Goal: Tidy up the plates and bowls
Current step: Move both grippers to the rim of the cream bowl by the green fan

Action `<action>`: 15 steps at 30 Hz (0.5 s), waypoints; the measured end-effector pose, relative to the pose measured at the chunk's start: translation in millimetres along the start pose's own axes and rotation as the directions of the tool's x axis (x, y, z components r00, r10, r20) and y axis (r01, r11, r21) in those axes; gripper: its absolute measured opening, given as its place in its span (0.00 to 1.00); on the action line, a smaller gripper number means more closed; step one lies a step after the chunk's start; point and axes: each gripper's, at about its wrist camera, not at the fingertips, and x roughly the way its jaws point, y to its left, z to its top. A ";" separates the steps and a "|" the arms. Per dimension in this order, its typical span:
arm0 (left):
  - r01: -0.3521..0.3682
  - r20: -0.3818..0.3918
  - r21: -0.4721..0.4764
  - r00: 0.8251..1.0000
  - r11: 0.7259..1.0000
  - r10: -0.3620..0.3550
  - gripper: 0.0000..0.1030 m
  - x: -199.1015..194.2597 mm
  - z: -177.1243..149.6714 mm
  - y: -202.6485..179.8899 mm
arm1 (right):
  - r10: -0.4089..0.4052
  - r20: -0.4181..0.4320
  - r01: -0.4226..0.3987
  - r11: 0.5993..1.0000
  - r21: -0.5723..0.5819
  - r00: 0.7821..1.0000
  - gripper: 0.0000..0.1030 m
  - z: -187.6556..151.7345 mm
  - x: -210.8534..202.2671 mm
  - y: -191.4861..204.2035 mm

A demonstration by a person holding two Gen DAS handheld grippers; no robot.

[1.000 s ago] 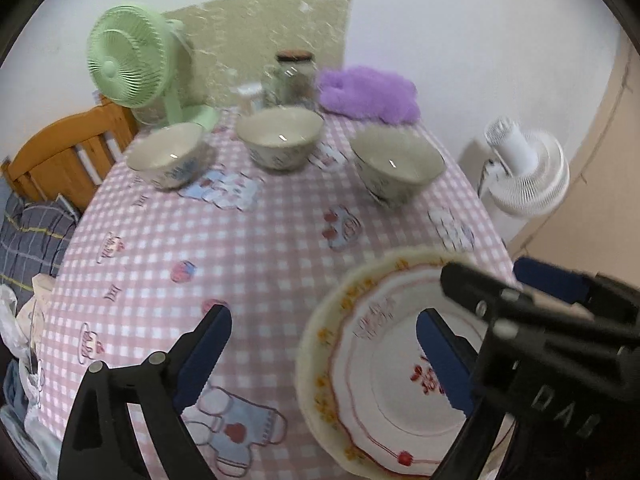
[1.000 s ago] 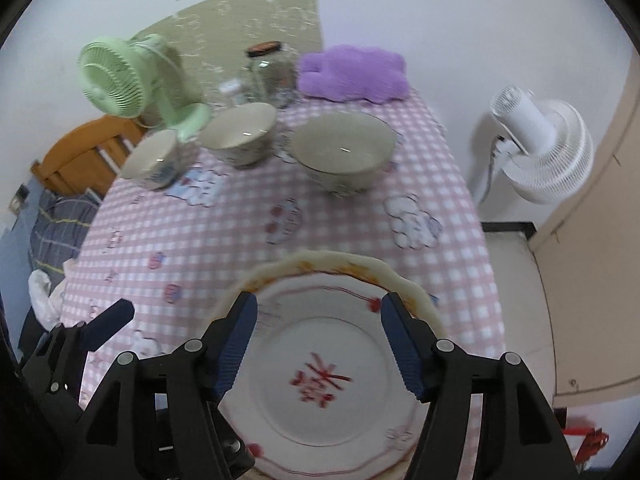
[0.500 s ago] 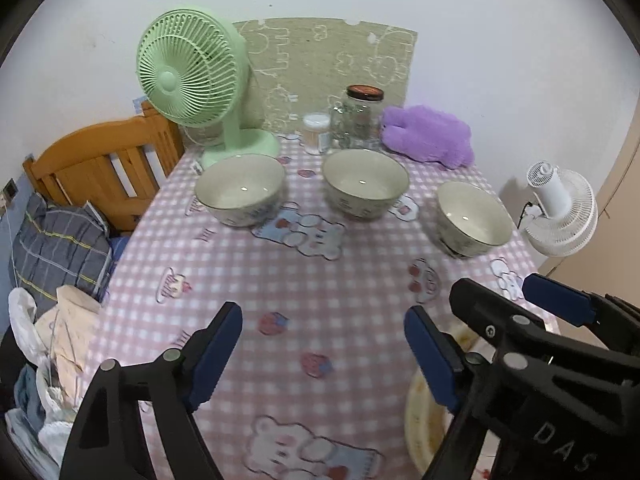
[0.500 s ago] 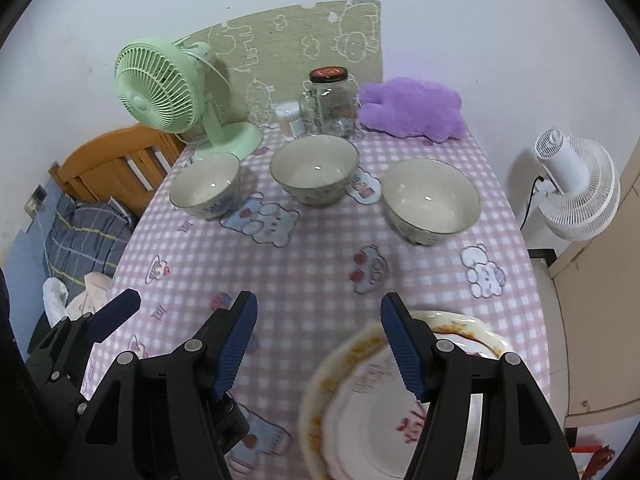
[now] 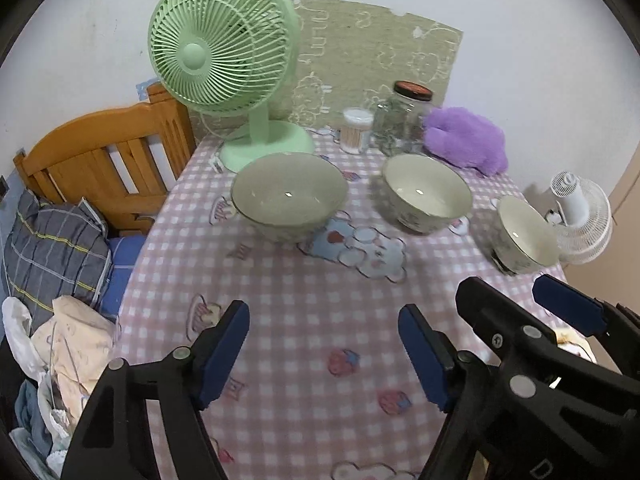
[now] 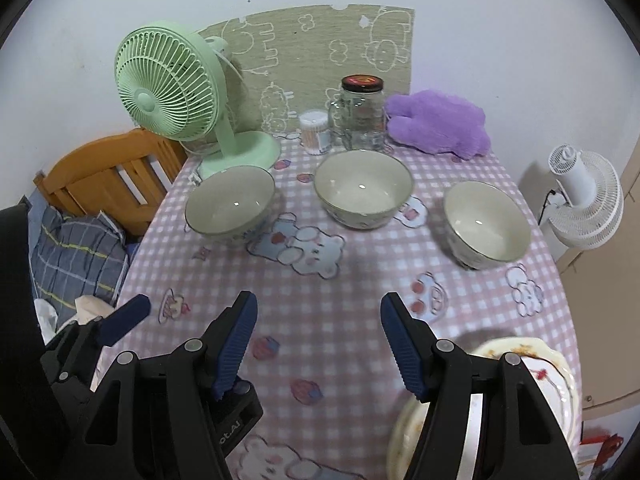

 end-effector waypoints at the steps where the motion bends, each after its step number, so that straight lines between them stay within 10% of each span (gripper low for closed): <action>1: -0.010 0.008 0.000 1.000 1.000 0.010 0.76 2.4 2.4 2.6 | 0.002 0.001 -0.002 1.000 0.003 1.000 0.66 3.5 4.6 3.0; 15: -0.105 0.027 -0.053 0.994 0.993 0.107 0.64 66.5 61.4 51.3 | 0.042 0.024 -0.043 0.998 0.042 0.999 0.66 61.9 85.7 38.5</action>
